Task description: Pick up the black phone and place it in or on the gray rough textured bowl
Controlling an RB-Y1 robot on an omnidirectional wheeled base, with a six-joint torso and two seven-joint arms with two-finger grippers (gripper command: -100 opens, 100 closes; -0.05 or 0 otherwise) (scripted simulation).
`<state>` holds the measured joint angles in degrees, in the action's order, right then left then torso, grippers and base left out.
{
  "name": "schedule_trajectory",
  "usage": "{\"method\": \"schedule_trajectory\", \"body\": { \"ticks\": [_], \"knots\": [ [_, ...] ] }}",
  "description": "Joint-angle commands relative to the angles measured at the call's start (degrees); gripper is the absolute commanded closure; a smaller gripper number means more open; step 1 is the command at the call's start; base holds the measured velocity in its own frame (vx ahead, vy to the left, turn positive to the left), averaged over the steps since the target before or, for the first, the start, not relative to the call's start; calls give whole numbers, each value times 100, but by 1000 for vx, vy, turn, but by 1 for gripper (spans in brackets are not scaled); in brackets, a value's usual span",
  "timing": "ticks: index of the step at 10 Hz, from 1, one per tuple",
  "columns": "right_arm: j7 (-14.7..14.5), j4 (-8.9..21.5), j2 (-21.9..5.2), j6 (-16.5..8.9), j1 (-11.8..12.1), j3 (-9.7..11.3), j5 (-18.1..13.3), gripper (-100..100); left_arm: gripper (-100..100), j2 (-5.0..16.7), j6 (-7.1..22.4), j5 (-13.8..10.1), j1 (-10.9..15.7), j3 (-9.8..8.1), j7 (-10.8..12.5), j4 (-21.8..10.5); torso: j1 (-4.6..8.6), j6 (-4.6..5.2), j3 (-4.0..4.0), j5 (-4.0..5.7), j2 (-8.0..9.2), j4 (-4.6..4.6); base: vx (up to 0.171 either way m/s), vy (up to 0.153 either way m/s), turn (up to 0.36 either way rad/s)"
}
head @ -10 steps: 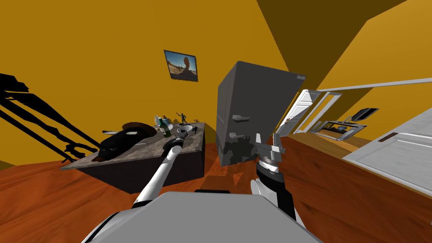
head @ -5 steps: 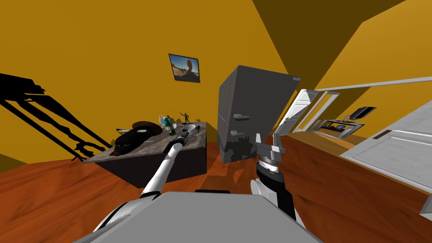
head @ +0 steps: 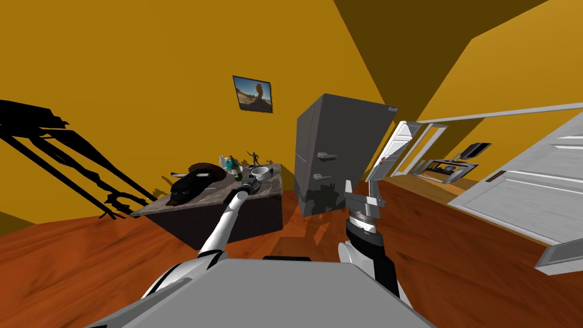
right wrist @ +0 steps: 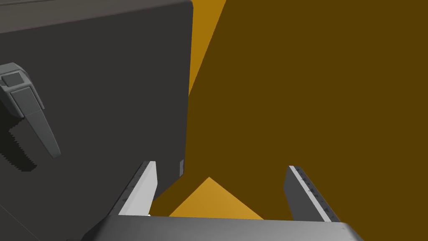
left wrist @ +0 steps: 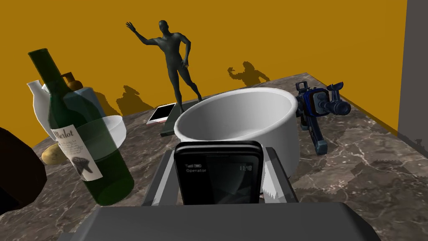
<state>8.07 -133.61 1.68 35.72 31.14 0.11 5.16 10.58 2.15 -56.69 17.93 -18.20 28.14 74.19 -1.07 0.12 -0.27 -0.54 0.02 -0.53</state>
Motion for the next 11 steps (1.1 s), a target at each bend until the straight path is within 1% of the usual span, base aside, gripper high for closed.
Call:
{"method": "schedule_trajectory", "body": {
  "ticks": [1, 2, 3, 7, 8, 9, 11],
  "knots": [
    [0, 0, 0, 0, 0, 0, 0, 0, 100, -42, 127, 133, 120, -50, 49, -175, 0, 0, 0, 0, 0, 0, -131, 131, -43],
    [0, 0, 0, 0, 0, 0, 0, 0, 100, -26, 98, 95, 104, -58, 19, -123, 7, 0, -1, 0, -4, 1, -55, 57, -20],
    [0, 0, 1, 0, 1, 1, 0, 0, -100, -27, 123, 109, 111, -63, 19, -139, 32, -2, -10, 4, -23, 0, -11, 12, 1],
    [0, -1, 1, 1, 2, 1, 0, 0, -100, -25, 122, 109, 109, -63, 17, -137, 60, 0, -27, 11, -51, -7, 0, 0, 0],
    [0, -1, 1, 0, 2, 1, 0, 0, 0, -23, 119, 109, 106, -67, 17, -138, 62, 5, -28, 11, -53, -7, 0, 0, 0],
    [0, -1, 1, 1, 2, 1, 0, 0, -100, 117, 352, 96, 270, -174, 52, -160, 64, 6, -29, 12, -55, -8, -5, -56, 104],
    [0, -1, 2, 1, 2, 2, 0, 0, -100, 257, 585, 84, 434, -280, 87, -183, 98, 5, -29, 19, -56, -7, -15, -98, 105]
  ]
}}
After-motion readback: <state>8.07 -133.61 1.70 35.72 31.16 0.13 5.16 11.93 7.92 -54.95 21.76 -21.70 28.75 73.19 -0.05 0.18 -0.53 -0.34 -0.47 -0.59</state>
